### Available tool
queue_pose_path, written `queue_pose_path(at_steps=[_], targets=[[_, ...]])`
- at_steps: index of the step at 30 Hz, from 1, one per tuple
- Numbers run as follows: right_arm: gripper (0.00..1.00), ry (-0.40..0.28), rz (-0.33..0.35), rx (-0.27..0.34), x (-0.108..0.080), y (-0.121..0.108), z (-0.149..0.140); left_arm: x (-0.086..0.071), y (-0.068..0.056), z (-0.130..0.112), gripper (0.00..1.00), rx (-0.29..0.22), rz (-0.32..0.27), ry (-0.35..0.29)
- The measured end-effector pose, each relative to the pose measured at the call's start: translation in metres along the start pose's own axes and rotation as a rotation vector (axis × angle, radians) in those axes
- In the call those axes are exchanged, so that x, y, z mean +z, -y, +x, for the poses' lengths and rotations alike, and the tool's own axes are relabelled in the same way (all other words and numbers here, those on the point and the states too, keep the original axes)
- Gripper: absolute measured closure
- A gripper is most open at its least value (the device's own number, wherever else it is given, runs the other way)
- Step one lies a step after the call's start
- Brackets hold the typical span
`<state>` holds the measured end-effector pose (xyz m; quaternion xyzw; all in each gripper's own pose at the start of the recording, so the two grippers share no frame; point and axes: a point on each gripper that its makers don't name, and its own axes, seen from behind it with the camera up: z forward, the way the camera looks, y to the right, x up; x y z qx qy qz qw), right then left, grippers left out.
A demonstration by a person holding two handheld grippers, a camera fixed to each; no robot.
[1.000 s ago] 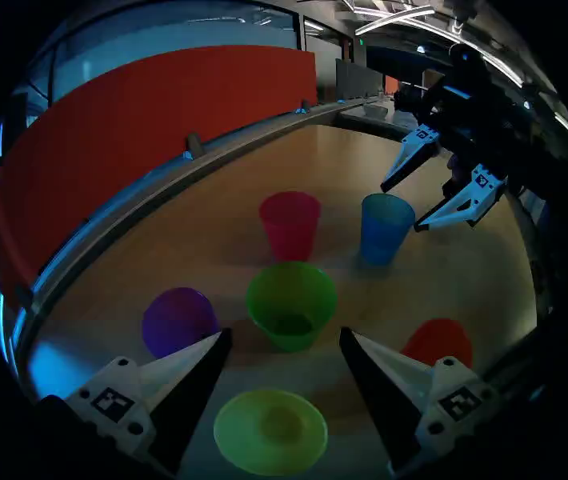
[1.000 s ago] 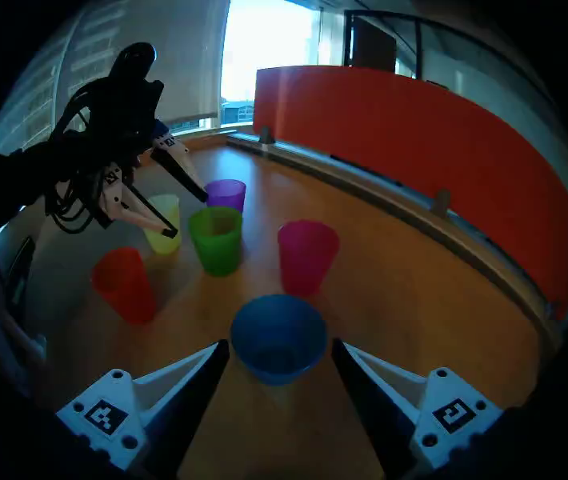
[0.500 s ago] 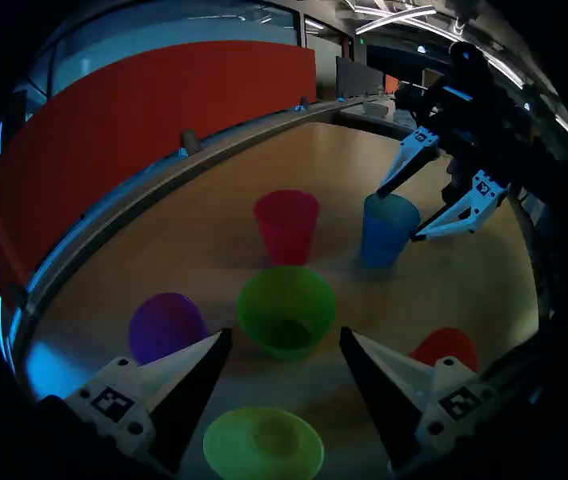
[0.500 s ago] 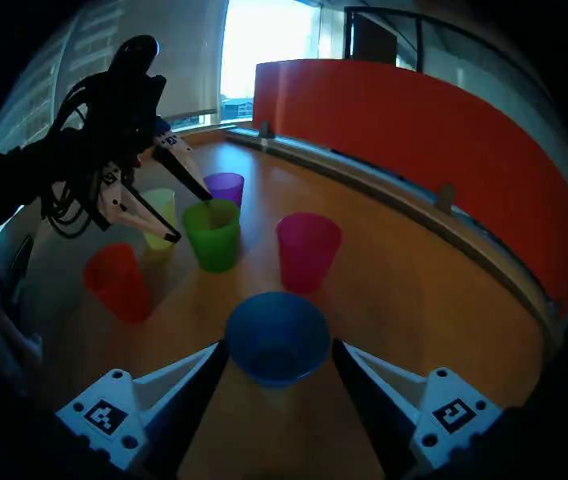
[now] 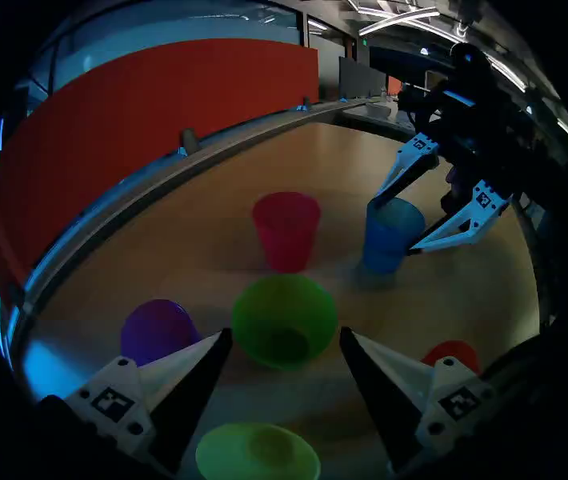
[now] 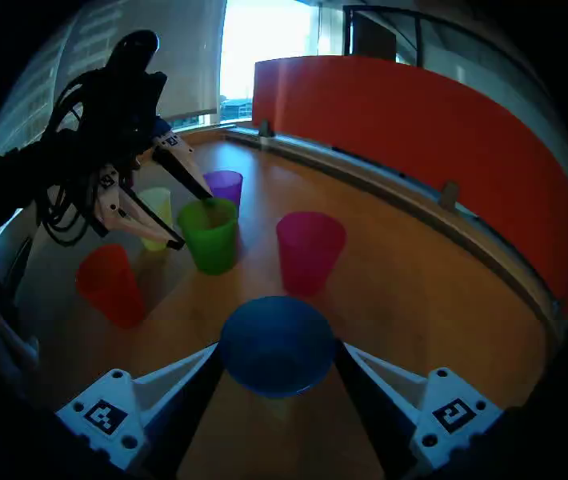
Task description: Pour water
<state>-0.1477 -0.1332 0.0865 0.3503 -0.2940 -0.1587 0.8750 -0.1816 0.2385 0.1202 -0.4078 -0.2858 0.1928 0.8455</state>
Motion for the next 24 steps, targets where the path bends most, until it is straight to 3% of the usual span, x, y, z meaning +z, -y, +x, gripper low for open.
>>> queue_pose_path(at_steps=[15, 24], targets=[[0.0, -0.001, 0.005, 0.011, 0.004, -0.0005, -0.0018, 0.0063, -0.0004, 0.0015, 0.0, -0.011, 0.006, -0.011], [0.08, -0.003, 0.013, 0.022, 0.0036, 0.0019, -0.0025, 0.0087, -0.0007, 0.0003, 0.14, -0.025, 0.009, -0.021]])
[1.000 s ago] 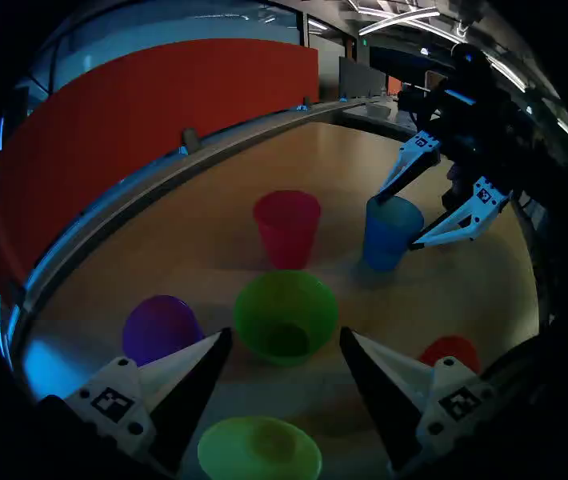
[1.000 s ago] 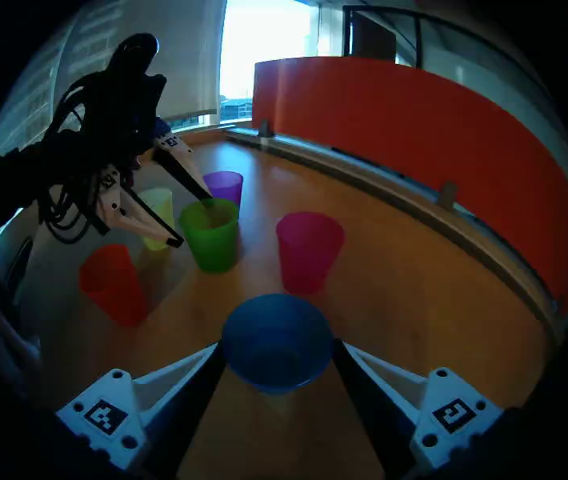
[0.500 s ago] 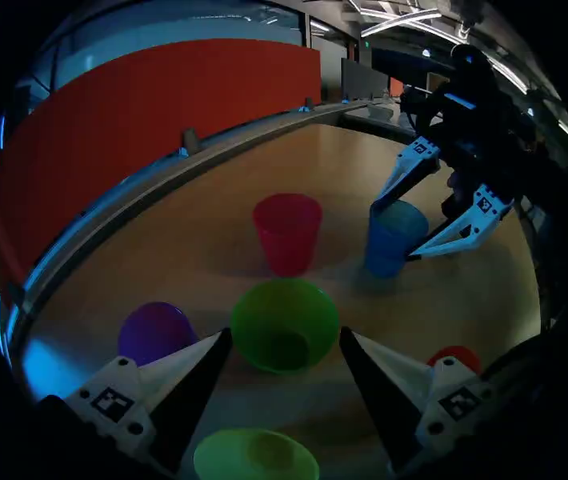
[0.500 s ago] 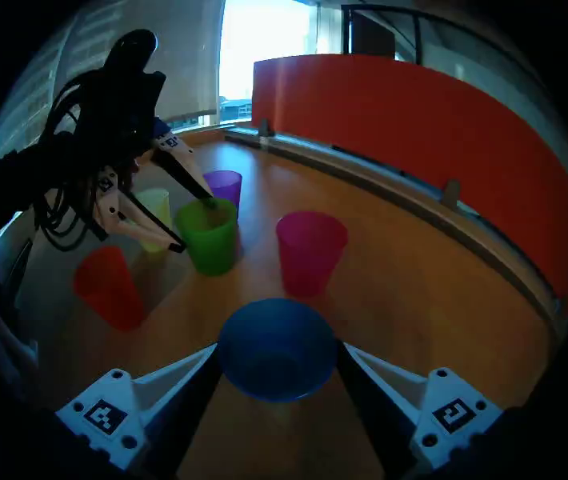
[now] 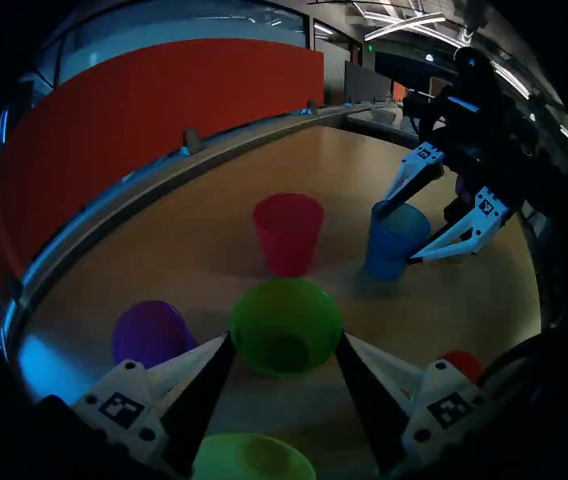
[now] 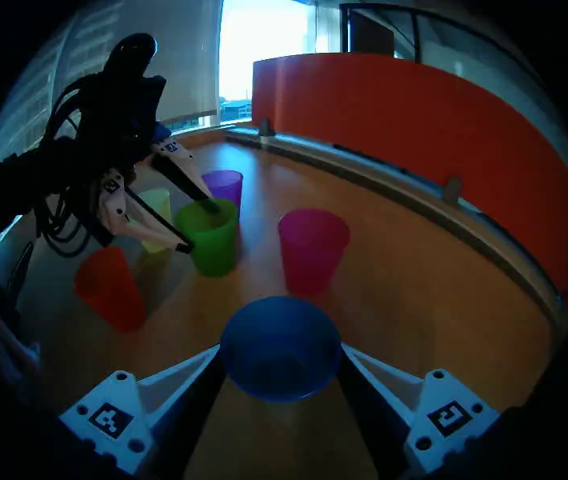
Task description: Pour water
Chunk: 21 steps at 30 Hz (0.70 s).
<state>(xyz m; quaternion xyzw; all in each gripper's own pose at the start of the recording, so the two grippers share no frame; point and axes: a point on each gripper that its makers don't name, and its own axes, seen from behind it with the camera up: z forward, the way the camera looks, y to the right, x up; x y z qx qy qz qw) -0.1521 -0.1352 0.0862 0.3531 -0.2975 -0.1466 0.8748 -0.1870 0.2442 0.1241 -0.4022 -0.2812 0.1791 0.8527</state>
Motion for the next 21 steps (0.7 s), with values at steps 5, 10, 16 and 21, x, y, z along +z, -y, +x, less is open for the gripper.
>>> queue_pose_path(at_steps=[5, 10, 16, 21], targets=[[0.08, -0.003, -0.001, 0.003, -0.001, -0.001, -0.001, 0.0, 0.0, -0.001, 0.14, 0.011, 0.006, -0.01], [0.08, -0.002, -0.003, 0.003, -0.001, 0.0, -0.001, -0.003, -0.002, 0.004, 0.14, 0.01, 0.002, -0.028], [0.08, 0.003, -0.005, 0.001, -0.003, 0.001, -0.001, -0.01, -0.003, 0.012, 0.14, 0.001, -0.003, -0.047], [0.08, -0.009, -0.004, 0.001, -0.008, 0.004, 0.006, -0.016, -0.003, 0.014, 0.14, -0.002, 0.002, -0.052]])
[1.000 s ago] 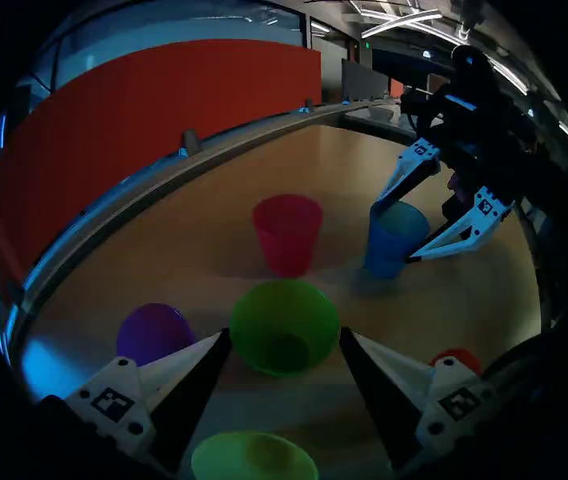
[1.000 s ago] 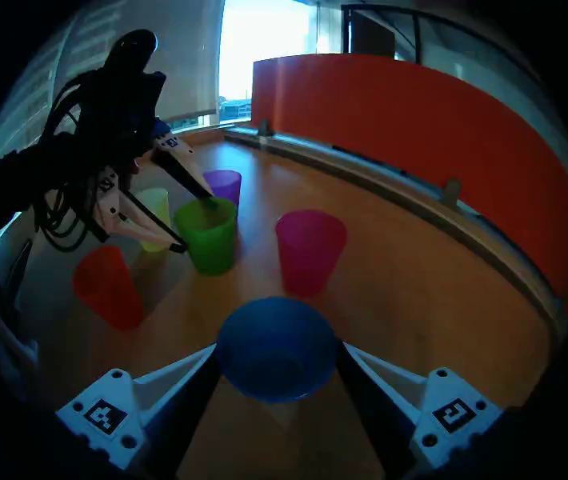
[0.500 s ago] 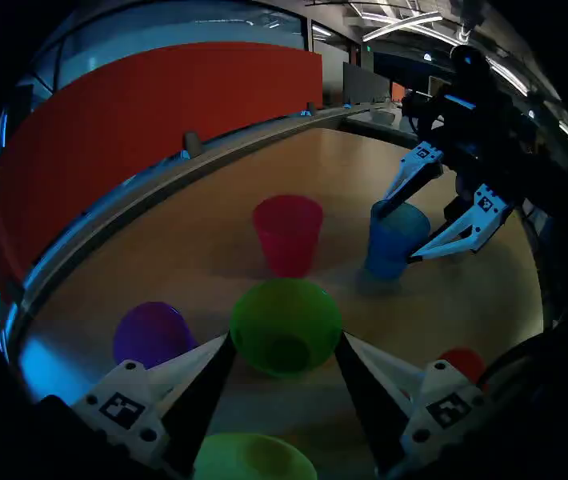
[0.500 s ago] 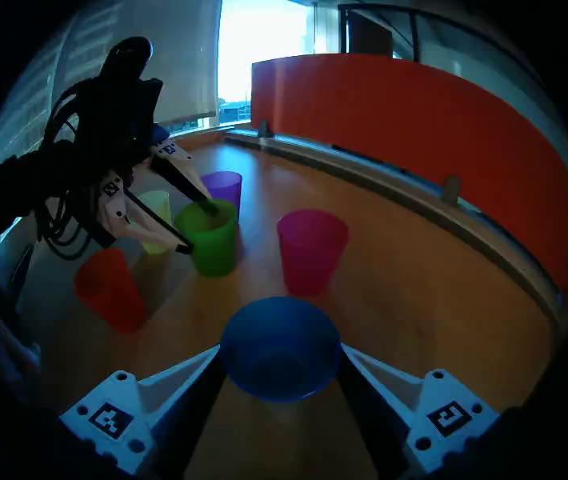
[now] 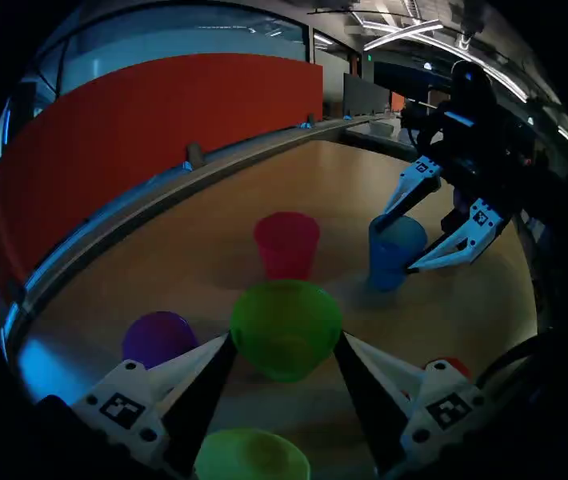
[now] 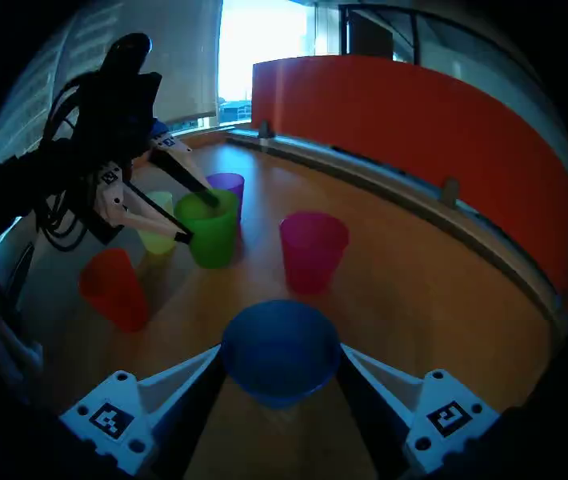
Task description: Pour water
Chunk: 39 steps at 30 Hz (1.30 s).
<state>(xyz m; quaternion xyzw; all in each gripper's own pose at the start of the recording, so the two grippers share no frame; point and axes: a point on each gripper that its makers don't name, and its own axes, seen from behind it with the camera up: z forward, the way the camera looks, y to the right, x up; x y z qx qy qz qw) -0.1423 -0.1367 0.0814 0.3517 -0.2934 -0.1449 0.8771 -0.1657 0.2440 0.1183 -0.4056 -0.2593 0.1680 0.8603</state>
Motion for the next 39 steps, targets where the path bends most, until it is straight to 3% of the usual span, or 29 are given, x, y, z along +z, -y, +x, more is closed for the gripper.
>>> queue_pose_path(at_steps=[12, 39], targets=[[0.08, -0.061, -0.021, -0.008, -0.027, 0.002, 0.034, -0.024, -0.006, 0.013, 0.14, 0.004, 0.009, -0.036], [0.08, -0.242, -0.057, -0.036, -0.098, 0.022, 0.111, -0.107, -0.007, 0.051, 0.15, -0.025, 0.078, -0.21]])
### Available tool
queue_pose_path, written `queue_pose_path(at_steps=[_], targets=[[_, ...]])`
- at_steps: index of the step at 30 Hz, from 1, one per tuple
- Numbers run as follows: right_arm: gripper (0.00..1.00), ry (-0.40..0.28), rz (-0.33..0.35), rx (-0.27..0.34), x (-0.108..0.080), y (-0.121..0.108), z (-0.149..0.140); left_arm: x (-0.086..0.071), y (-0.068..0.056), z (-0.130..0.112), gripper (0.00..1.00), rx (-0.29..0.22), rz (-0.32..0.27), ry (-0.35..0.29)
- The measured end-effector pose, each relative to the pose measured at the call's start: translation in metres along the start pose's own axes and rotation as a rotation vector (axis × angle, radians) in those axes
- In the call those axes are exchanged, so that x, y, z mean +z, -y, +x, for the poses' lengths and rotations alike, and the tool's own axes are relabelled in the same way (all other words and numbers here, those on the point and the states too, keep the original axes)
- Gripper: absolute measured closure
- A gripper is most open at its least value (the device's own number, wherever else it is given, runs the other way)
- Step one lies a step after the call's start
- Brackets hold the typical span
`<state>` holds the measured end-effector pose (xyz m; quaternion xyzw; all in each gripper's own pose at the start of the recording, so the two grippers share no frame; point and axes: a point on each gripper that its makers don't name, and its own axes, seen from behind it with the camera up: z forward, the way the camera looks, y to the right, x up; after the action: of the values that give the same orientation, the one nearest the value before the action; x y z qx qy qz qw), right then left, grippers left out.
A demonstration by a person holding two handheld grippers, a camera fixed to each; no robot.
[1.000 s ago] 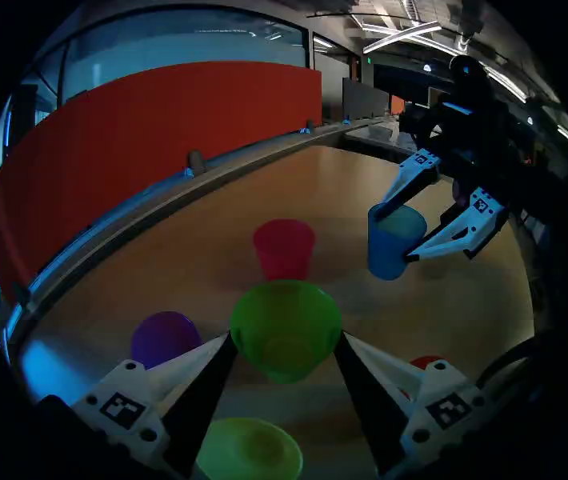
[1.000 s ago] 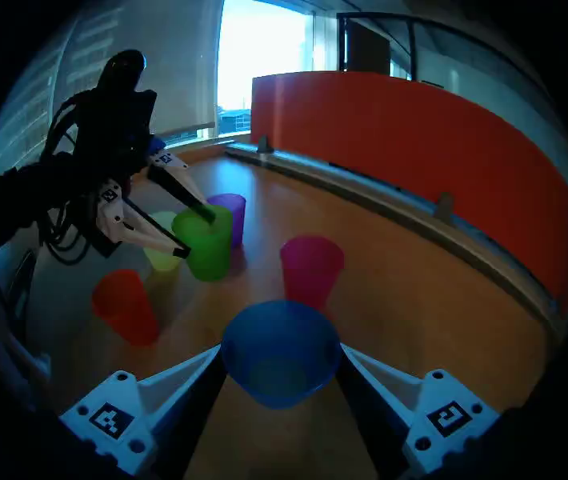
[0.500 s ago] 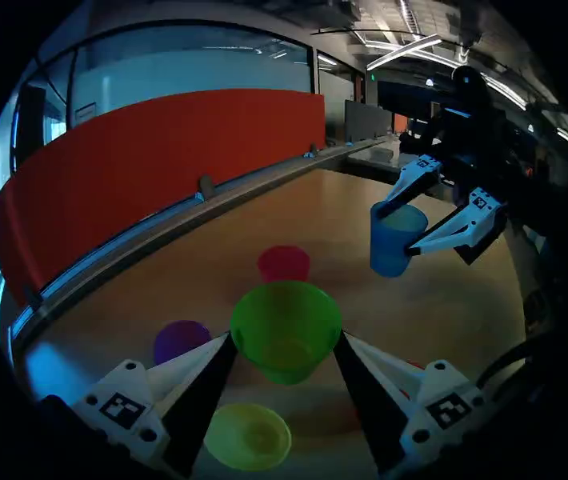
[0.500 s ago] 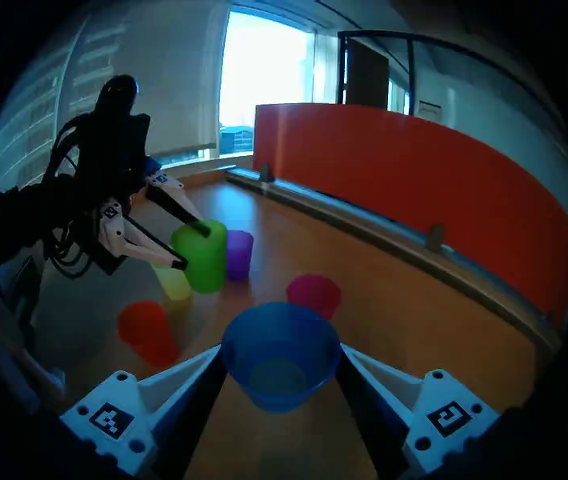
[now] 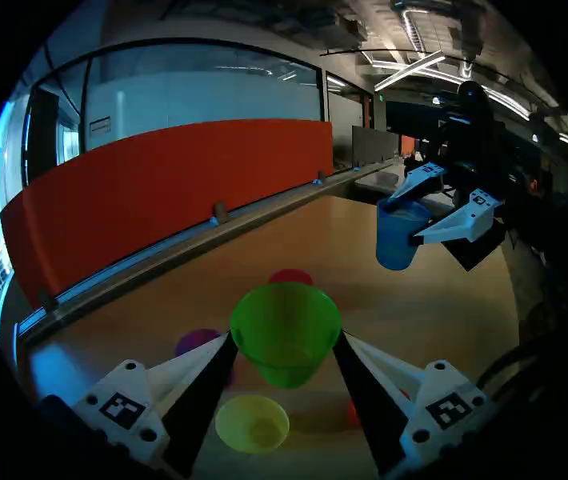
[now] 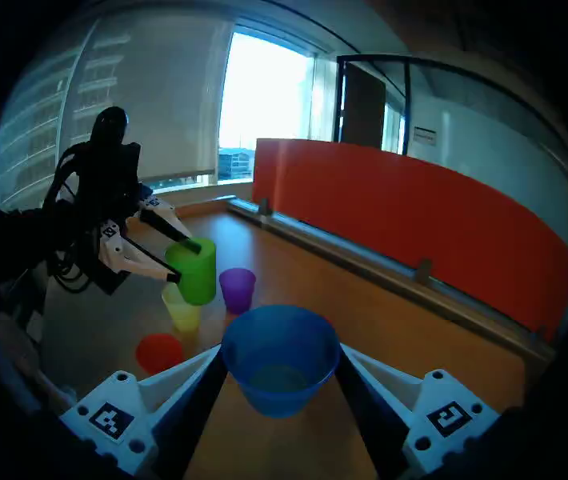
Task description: Pour water
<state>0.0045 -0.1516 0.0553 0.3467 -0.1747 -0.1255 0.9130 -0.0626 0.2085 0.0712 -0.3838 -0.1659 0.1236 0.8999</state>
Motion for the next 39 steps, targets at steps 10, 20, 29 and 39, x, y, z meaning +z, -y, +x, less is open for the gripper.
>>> queue_pose_path(at_steps=[10, 20, 29, 39], targets=[[0.08, -0.06, -0.009, 0.002, -0.016, 0.004, 0.023, -0.025, 0.003, 0.022, 0.15, -0.023, 0.023, -0.088], [0.08, -0.126, -0.013, 0.012, -0.023, 0.004, 0.042, -0.04, 0.004, 0.04, 0.15, -0.038, 0.025, -0.146], [0.08, -0.191, -0.014, 0.001, -0.027, 0.004, 0.059, -0.048, 0.006, 0.054, 0.15, -0.044, 0.033, -0.192], [0.08, -0.258, -0.006, 0.015, -0.03, 0.005, 0.081, -0.058, 0.005, 0.077, 0.15, -0.048, 0.038, -0.267]])
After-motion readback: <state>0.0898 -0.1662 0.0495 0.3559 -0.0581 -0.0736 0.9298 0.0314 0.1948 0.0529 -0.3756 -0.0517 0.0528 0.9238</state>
